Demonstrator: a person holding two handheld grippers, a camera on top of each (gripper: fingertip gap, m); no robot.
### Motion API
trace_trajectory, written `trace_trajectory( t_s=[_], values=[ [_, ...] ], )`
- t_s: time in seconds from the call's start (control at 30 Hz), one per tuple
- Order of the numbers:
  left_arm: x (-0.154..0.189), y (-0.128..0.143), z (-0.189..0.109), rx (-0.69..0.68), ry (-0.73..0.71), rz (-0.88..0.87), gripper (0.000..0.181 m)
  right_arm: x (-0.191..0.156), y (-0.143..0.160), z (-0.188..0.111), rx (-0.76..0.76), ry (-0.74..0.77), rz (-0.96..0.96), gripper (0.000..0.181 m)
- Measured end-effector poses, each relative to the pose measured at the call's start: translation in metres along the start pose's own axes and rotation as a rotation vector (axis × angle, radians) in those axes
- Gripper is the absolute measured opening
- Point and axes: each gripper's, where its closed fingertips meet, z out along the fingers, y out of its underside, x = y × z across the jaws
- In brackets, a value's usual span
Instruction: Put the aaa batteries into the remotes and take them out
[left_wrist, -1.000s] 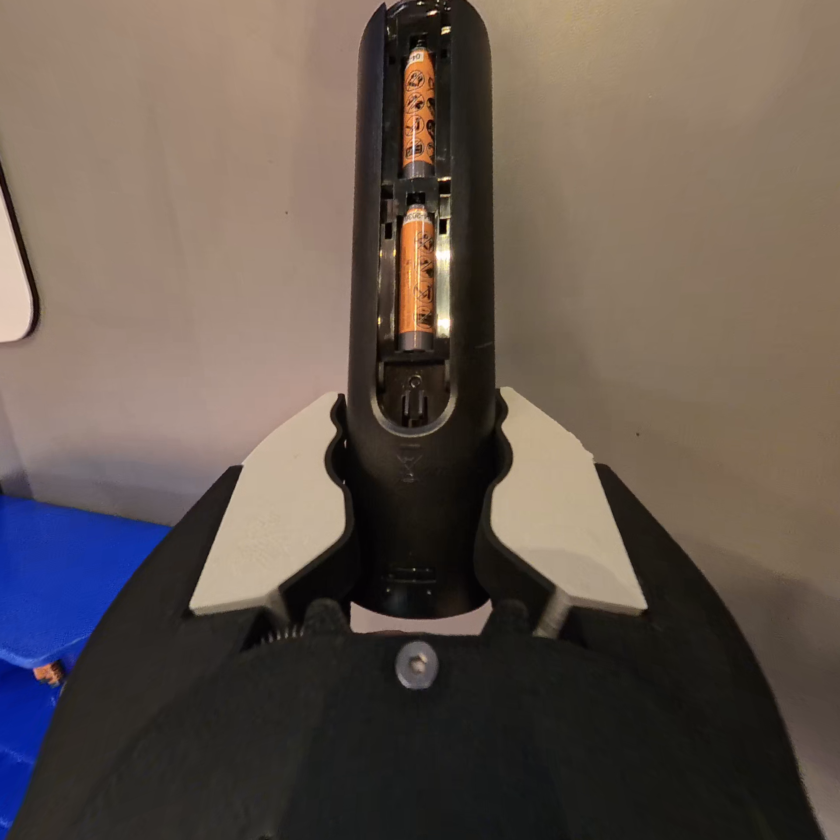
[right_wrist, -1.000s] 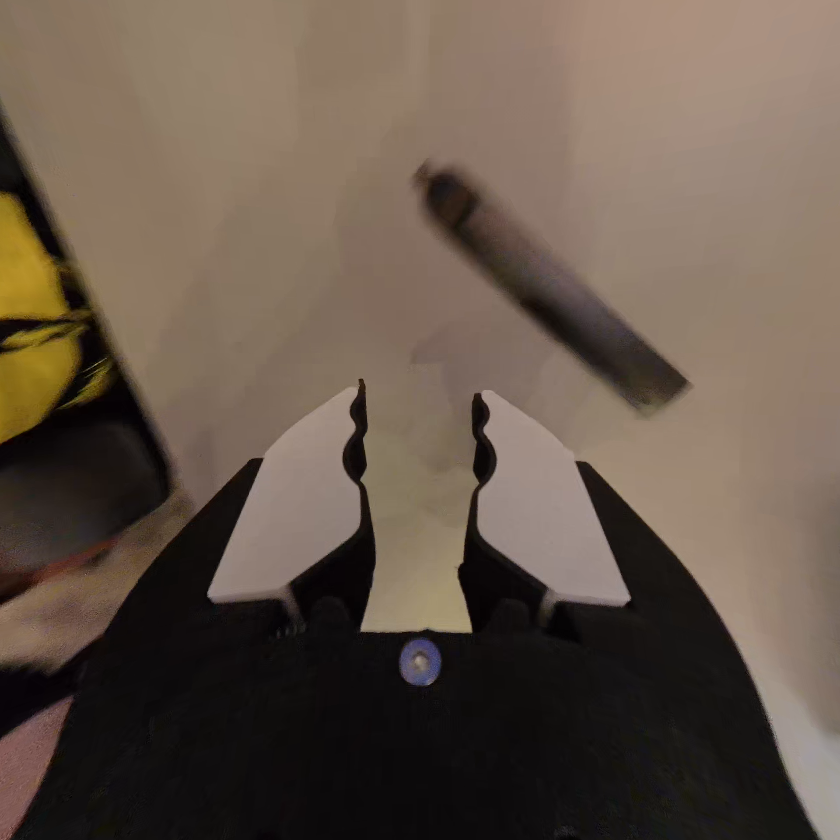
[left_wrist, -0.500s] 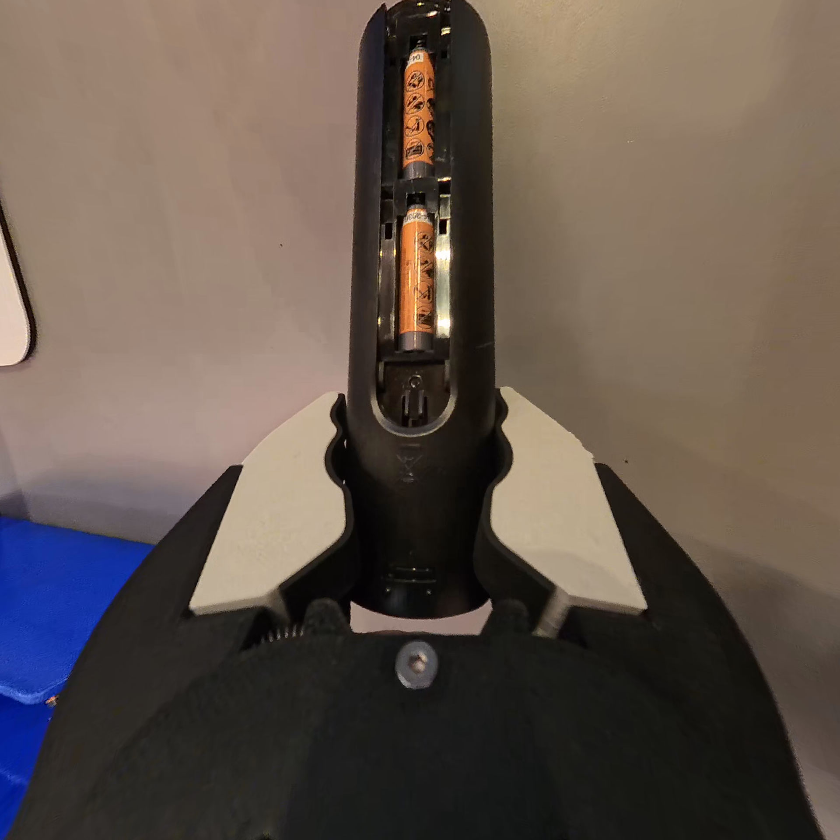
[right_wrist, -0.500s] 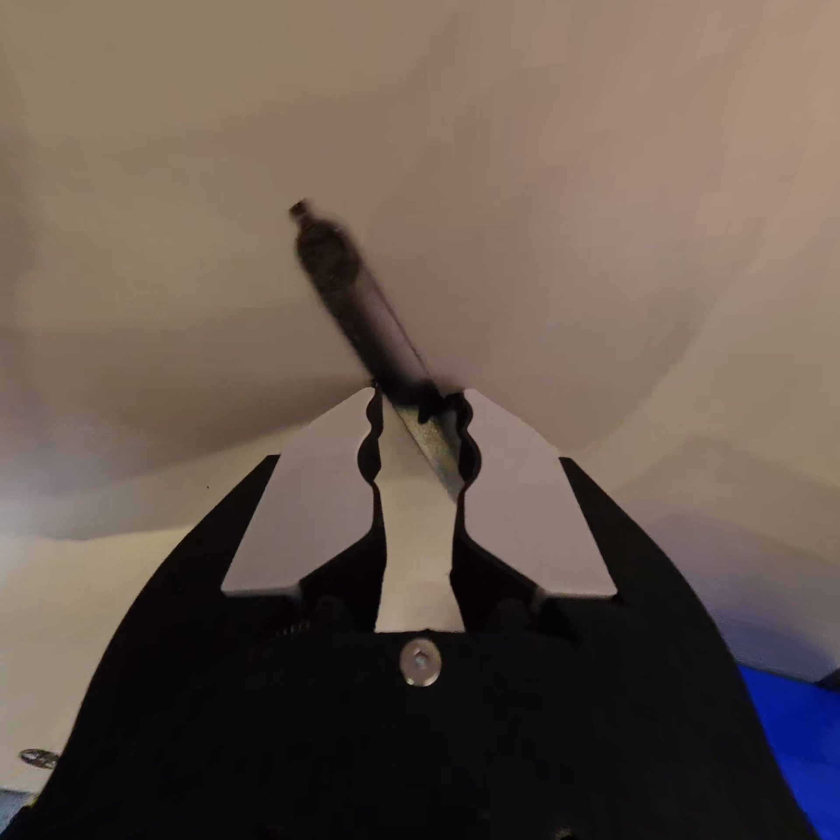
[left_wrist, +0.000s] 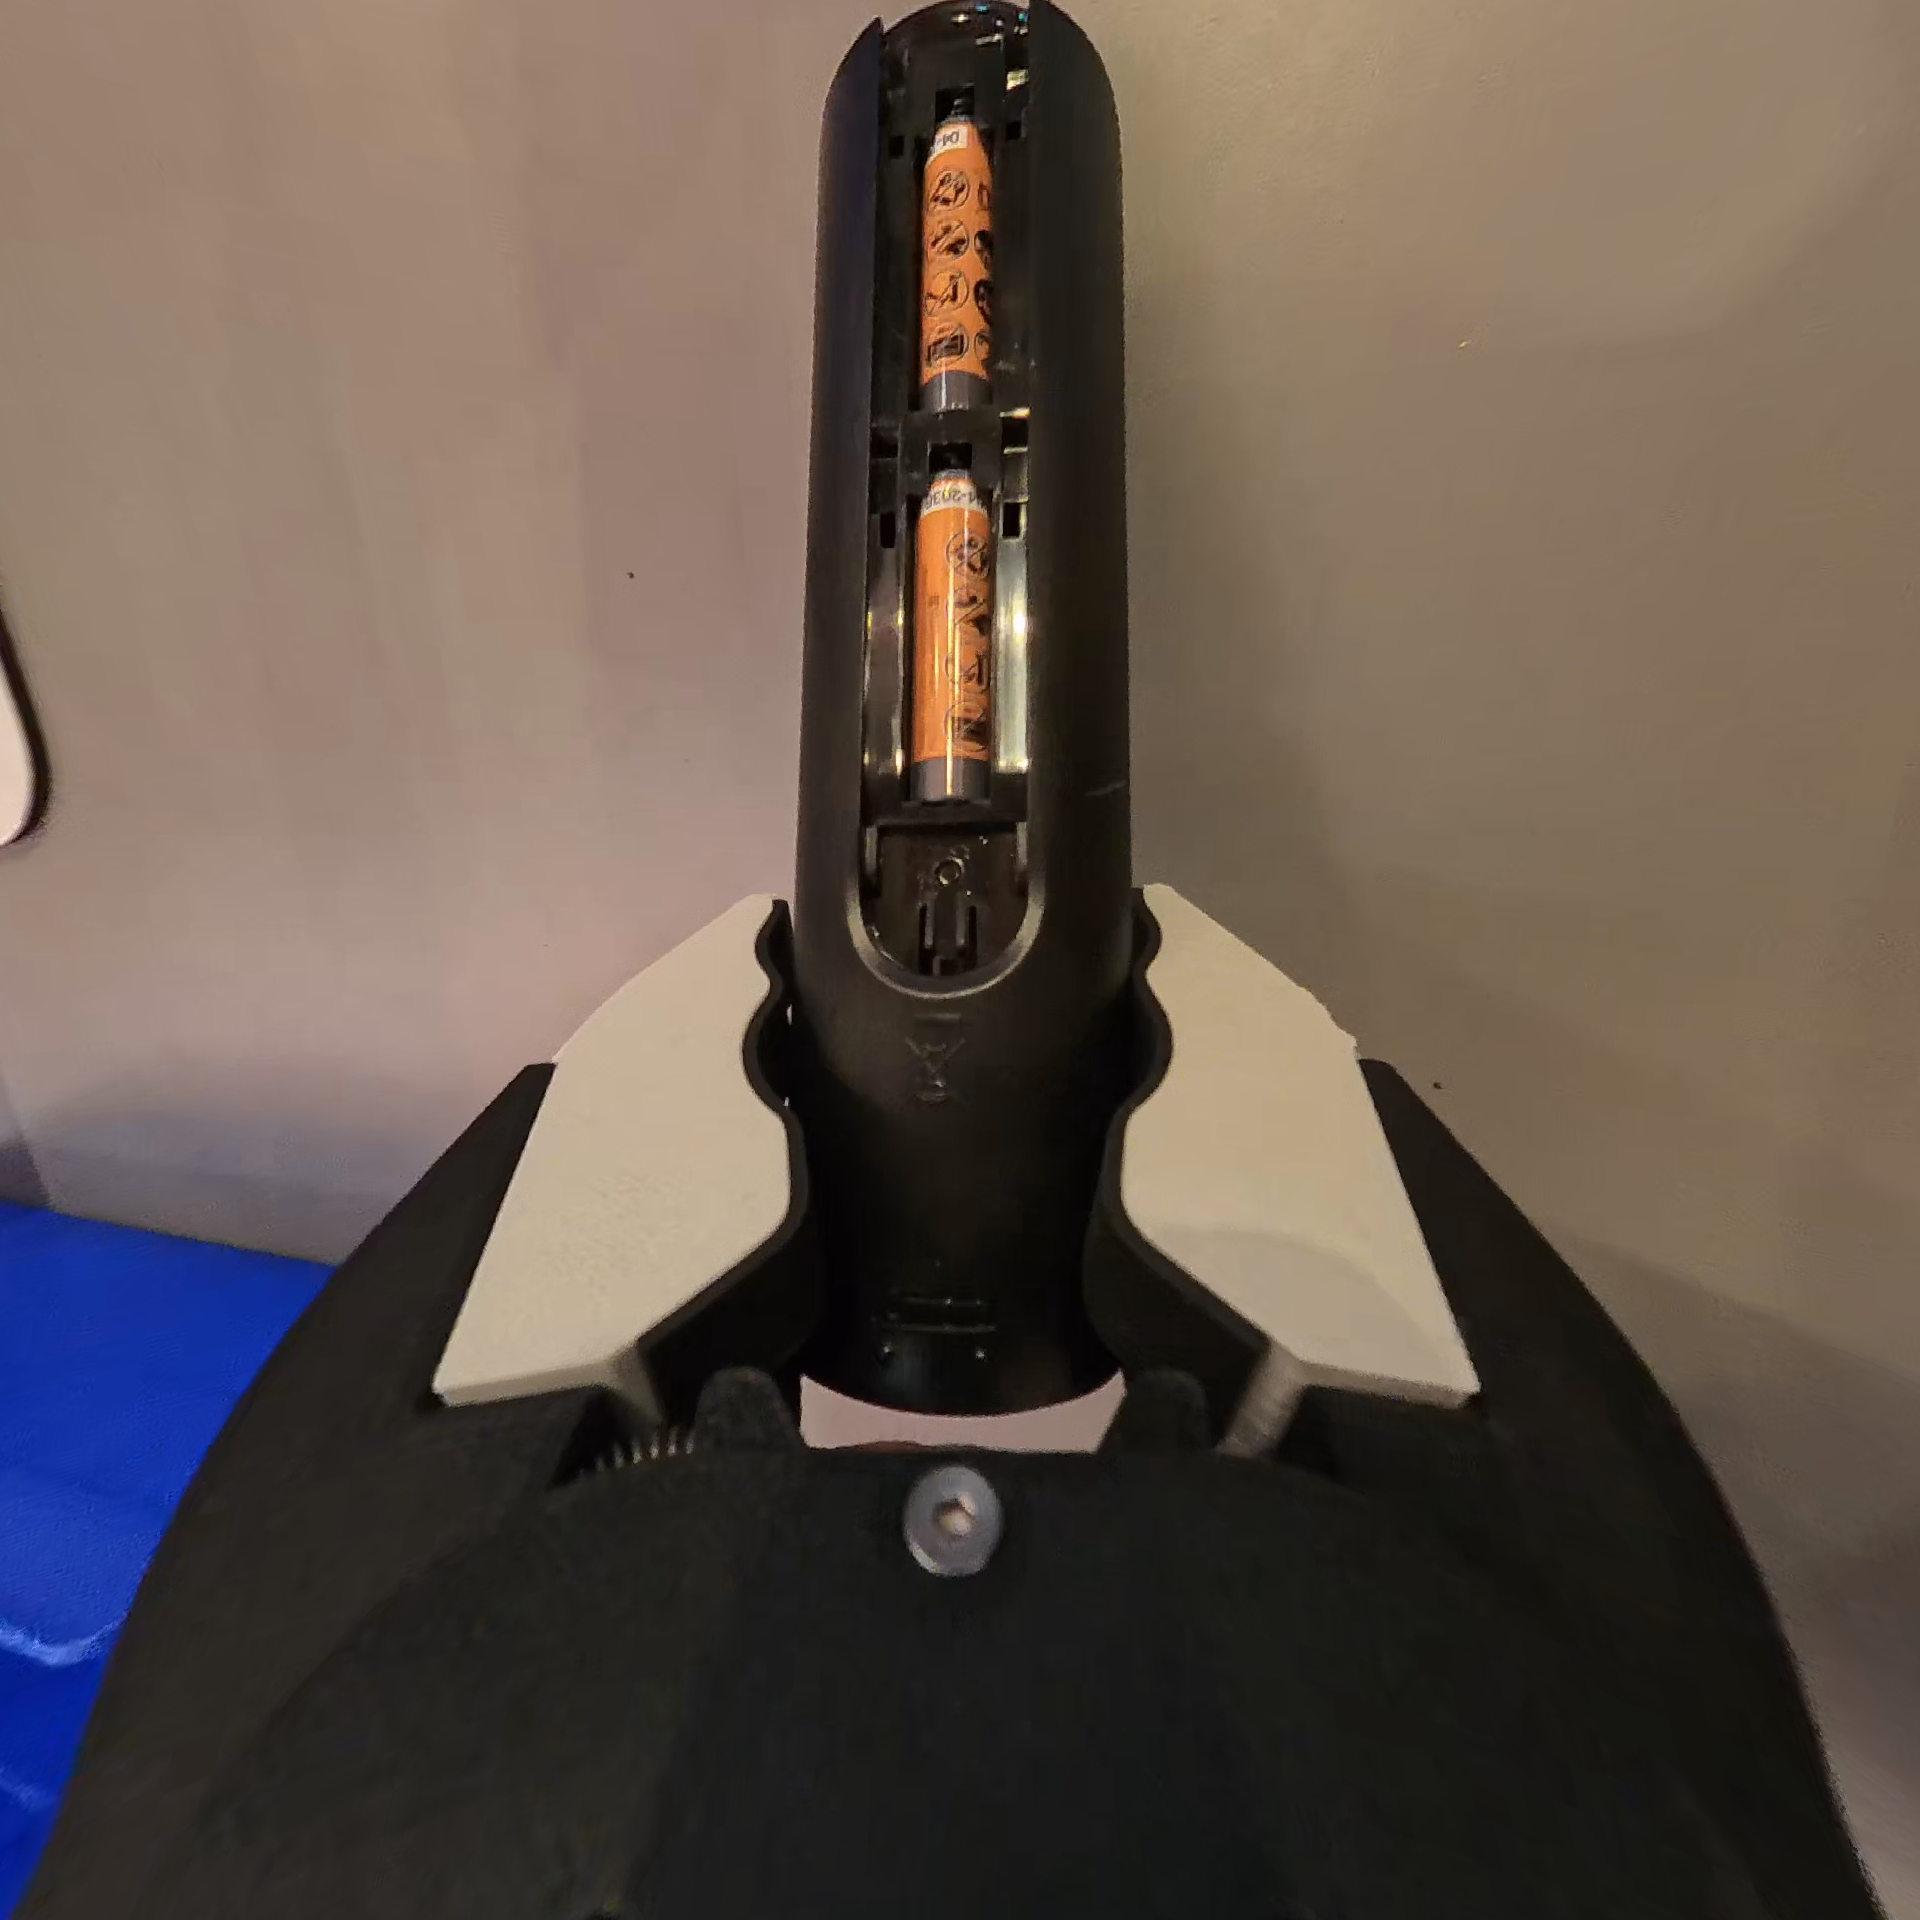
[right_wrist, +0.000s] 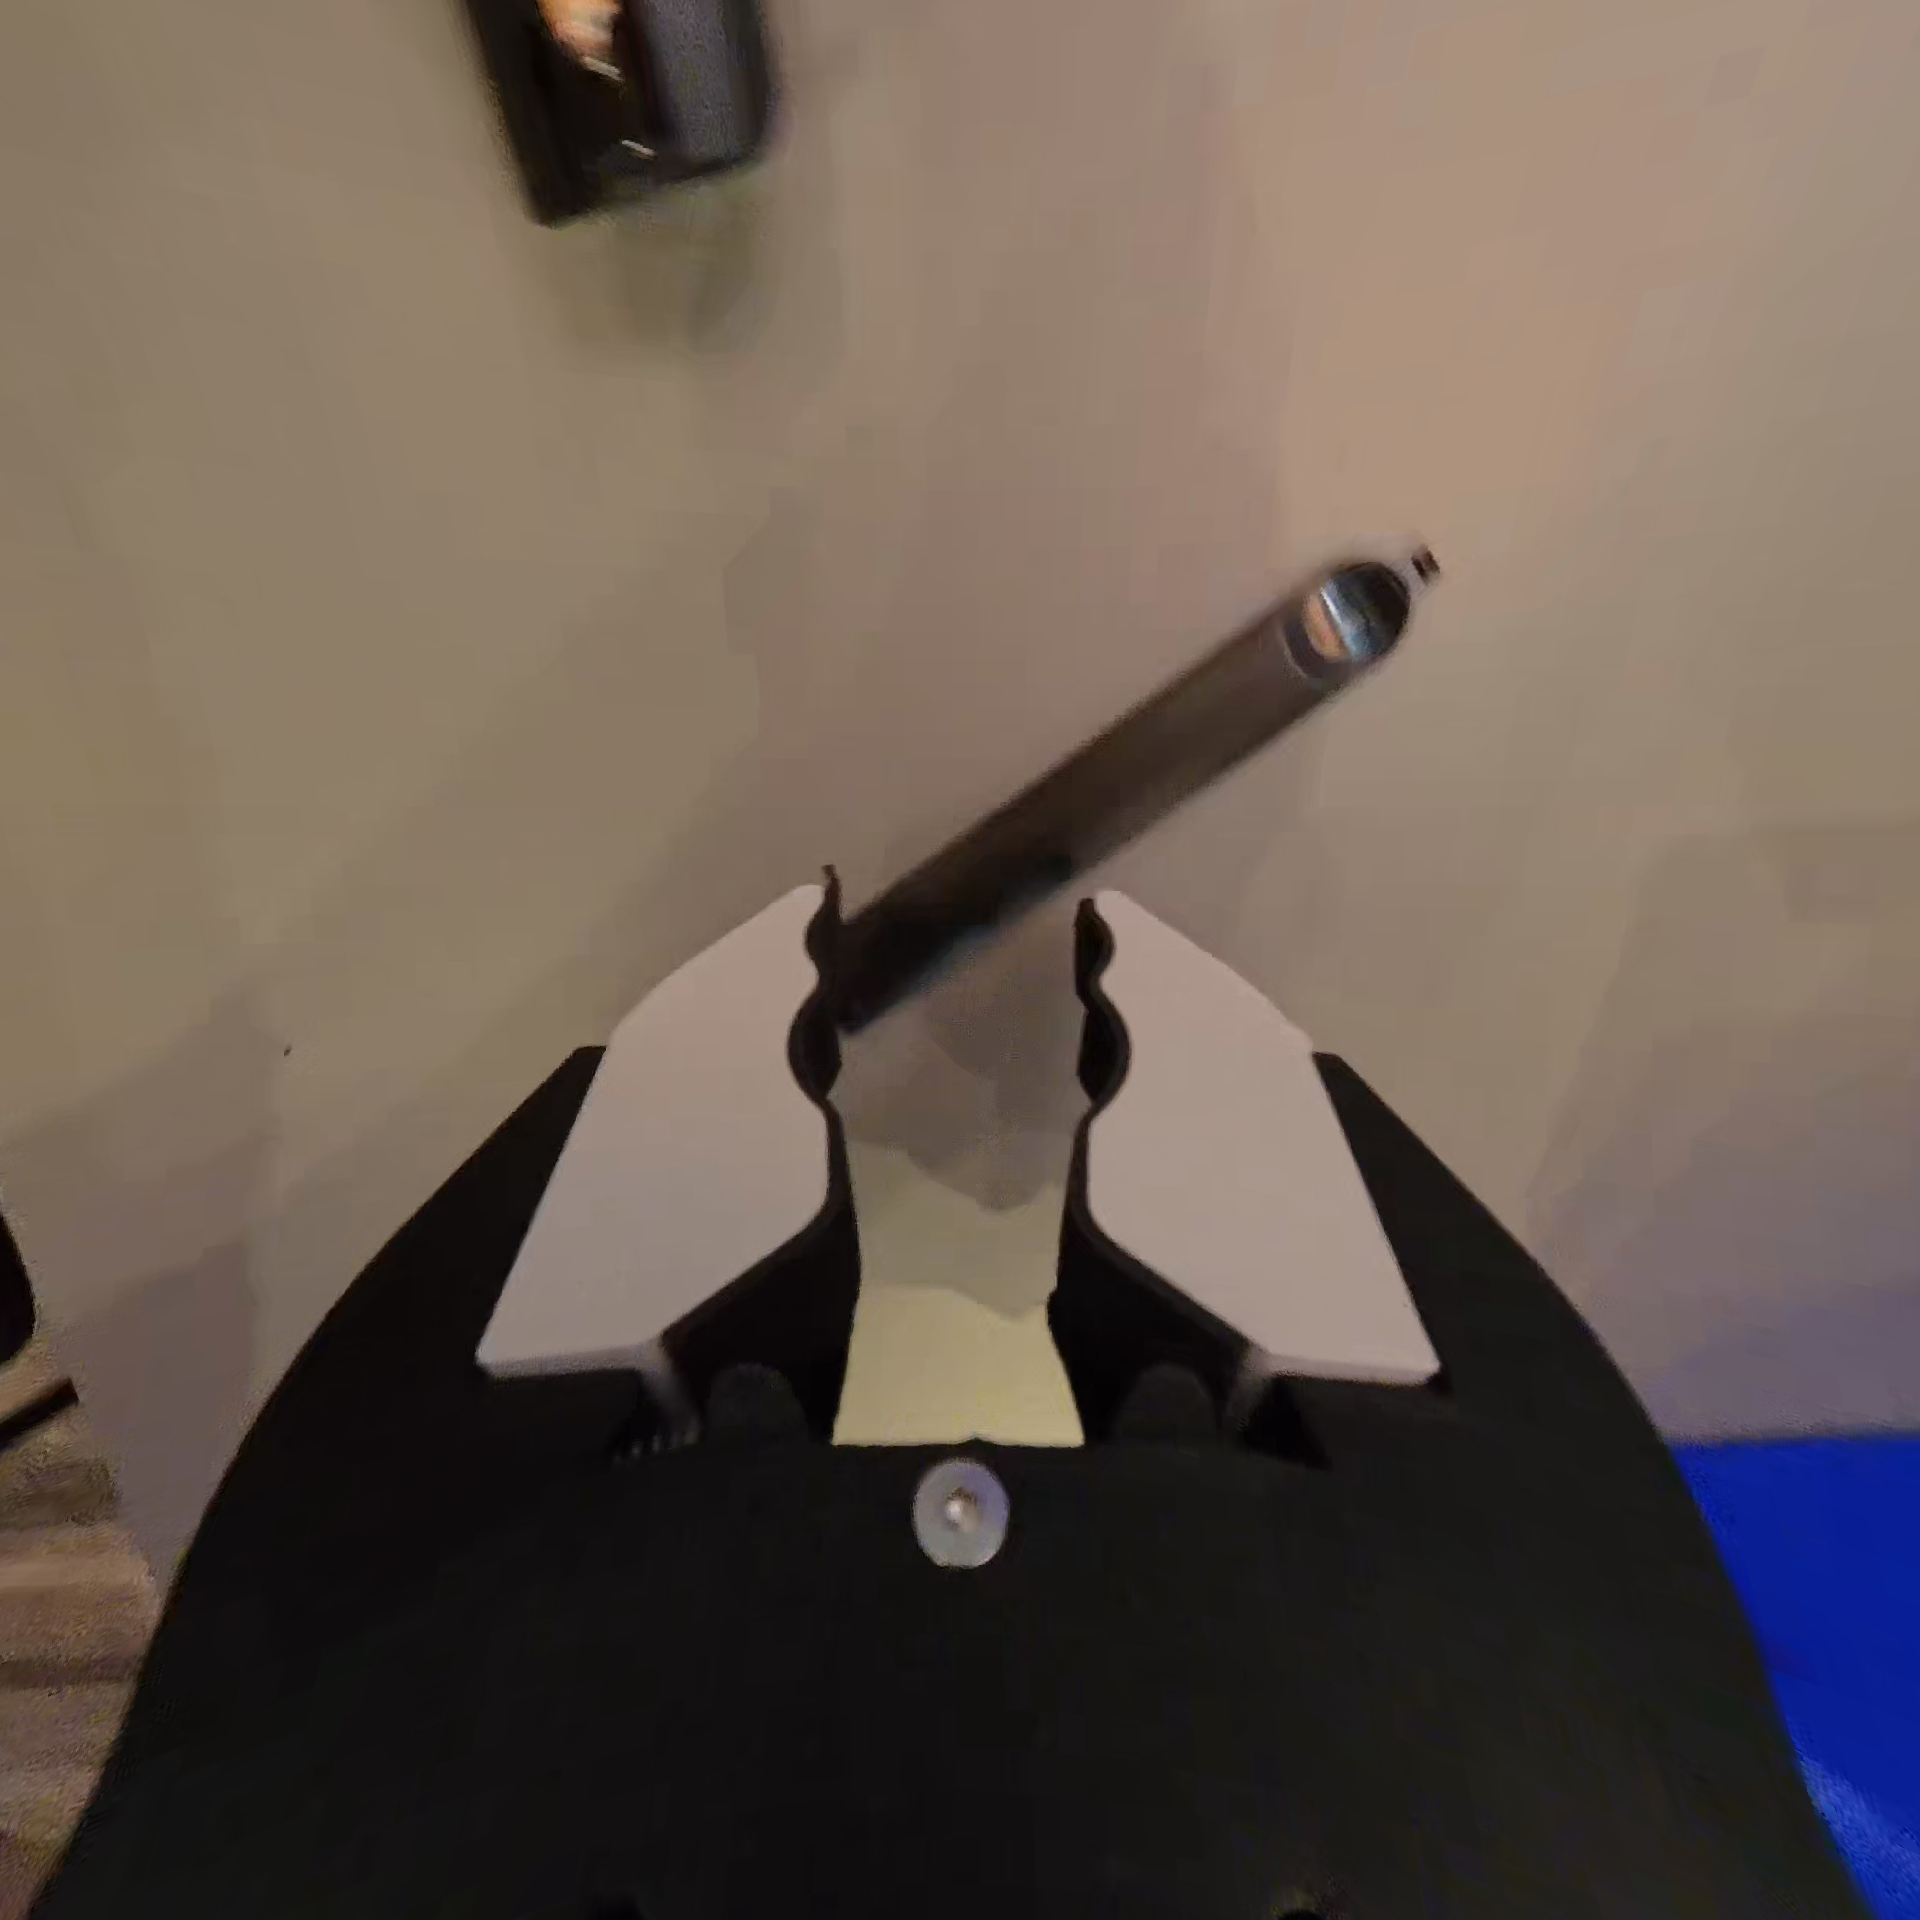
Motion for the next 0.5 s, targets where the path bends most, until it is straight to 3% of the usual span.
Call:
trace_trajectory(
  t_s=[0.1, 0.23, 0.3, 0.37, 0.5],
  values=[
    [-0.002, 0.002, -0.001, 0.004, -0.011, -0.018, 0.061, 0.002, -0.009, 0.000, 0.066, 0.017, 0.178, 0.046],
    [-0.004, 0.003, 0.000, -0.001, -0.018, -0.029, 0.061, -0.001, -0.007, 0.014, 0.000, 0.109, 0.276, 0.052],
    [-0.002, 0.002, 0.002, 0.003, -0.011, -0.032, 0.061, 0.004, -0.008, 0.016, -0.006, 0.178, 0.289, 0.044],
    [-0.002, 0.003, 0.003, -0.003, -0.010, -0.037, 0.061, 0.005, -0.008, 0.016, -0.006, 0.205, 0.286, 0.020],
    [0.002, 0.004, 0.005, 0.004, -0.001, -0.044, 0.061, 0.005, -0.008, 0.015, 0.057, 0.199, 0.269, 0.017]
  ],
)
